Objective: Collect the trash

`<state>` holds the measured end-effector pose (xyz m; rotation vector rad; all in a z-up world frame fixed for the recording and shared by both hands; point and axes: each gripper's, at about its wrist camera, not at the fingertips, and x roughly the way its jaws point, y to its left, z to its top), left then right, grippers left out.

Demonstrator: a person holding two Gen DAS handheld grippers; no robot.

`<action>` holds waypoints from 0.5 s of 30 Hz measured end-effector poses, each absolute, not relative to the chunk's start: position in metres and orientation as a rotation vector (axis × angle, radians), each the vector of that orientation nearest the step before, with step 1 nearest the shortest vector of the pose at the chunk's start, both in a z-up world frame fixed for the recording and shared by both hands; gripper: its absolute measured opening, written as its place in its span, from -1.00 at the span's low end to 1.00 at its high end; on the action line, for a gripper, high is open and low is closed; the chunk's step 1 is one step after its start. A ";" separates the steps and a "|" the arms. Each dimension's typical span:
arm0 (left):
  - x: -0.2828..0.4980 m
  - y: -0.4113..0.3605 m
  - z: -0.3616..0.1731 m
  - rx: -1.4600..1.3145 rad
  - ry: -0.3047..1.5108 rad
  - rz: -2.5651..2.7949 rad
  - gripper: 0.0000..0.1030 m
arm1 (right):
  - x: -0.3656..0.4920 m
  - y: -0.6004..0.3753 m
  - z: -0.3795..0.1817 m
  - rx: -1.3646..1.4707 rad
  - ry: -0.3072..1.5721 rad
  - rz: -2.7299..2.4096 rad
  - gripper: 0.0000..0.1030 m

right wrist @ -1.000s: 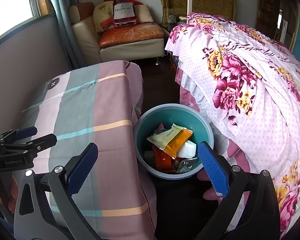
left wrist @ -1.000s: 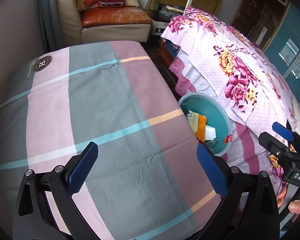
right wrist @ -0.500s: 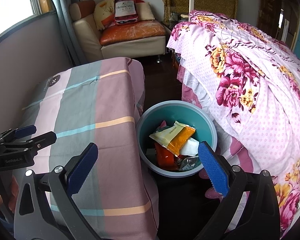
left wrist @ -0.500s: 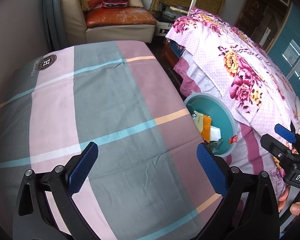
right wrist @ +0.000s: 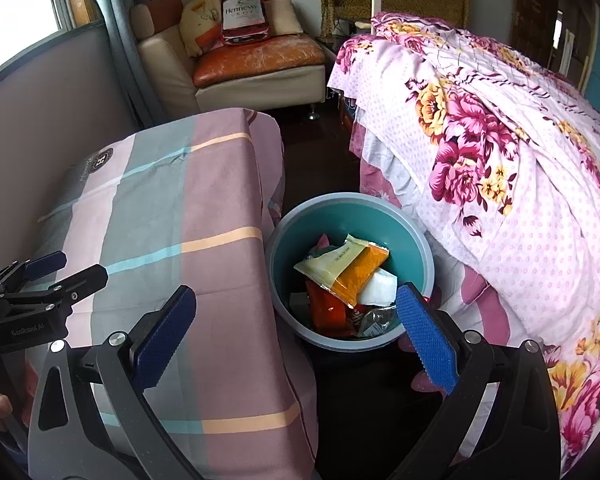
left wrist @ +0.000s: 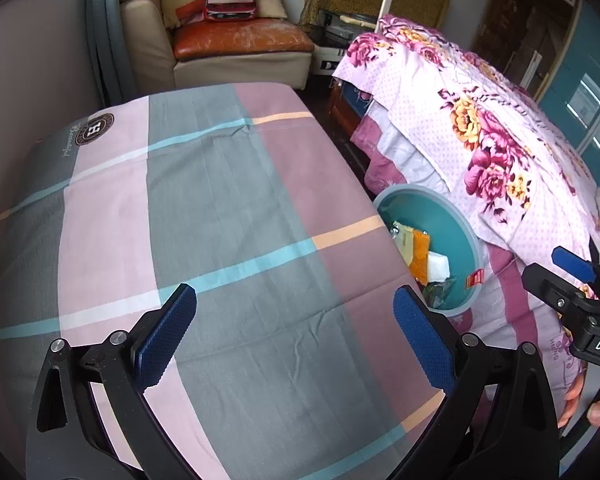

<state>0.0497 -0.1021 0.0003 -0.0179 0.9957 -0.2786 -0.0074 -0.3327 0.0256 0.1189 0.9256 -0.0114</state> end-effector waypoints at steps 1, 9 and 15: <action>0.050 -0.103 -0.001 -0.014 0.998 -0.277 0.92 | -0.007 -0.333 0.025 0.120 0.927 -0.012 0.87; 0.052 -0.109 -0.011 0.012 1.008 -0.274 0.92 | -0.002 -0.341 0.015 0.144 0.948 -0.021 0.87; 0.054 -0.111 -0.017 0.030 1.013 -0.267 0.92 | 0.000 -0.343 0.007 0.149 0.958 -0.021 0.87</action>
